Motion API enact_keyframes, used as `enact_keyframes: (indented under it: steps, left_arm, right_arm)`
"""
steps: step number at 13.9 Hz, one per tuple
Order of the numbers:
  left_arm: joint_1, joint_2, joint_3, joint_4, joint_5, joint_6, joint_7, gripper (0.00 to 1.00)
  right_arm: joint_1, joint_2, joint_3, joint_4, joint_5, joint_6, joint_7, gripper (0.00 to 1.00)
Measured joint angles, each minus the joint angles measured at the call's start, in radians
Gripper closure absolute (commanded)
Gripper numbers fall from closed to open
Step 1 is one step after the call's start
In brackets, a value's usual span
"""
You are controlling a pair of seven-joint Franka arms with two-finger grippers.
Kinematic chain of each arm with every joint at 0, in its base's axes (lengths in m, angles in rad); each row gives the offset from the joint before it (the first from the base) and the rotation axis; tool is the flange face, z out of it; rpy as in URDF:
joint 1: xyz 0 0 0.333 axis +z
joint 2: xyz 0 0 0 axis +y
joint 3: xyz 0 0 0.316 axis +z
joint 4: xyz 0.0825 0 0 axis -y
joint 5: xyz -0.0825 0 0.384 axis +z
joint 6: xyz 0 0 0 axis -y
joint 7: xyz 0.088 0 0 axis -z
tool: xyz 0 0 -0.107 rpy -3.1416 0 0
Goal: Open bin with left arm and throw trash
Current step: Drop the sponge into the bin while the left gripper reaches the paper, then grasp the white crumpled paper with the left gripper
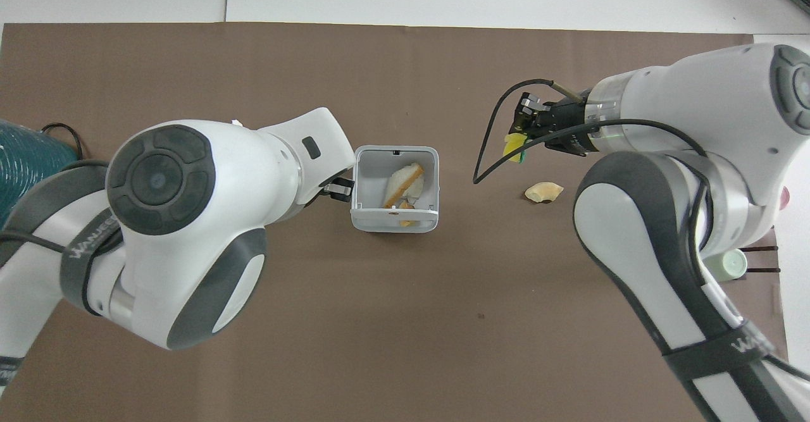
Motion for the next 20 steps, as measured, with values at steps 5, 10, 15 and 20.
enact_keyframes:
  steps: [5, 10, 15, 20]
  left_arm:
    - [0.1, -0.029, 0.002, -0.006, 0.0, -0.056, 0.023, 0.94]
    - [0.209, -0.022, 0.003, -0.015, 0.0, -0.054, 0.075, 0.0]
    - [0.282, 0.044, 0.003, -0.023, 0.0, 0.059, 0.107, 0.0]
    - [0.335, 0.178, 0.003, -0.074, 0.0, 0.336, 0.116, 0.0]
  right_arm:
    - [0.159, 0.084, 0.009, -0.004, 0.022, 0.169, 0.143, 1.0]
    - [0.207, 0.16, 0.009, -0.007, 0.077, 0.201, 0.144, 0.82]
    - [0.23, 0.18, 0.009, -0.017, 0.077, 0.2, 0.144, 0.12]
    - [0.23, 0.18, 0.008, -0.016, 0.077, 0.2, 0.144, 0.0]
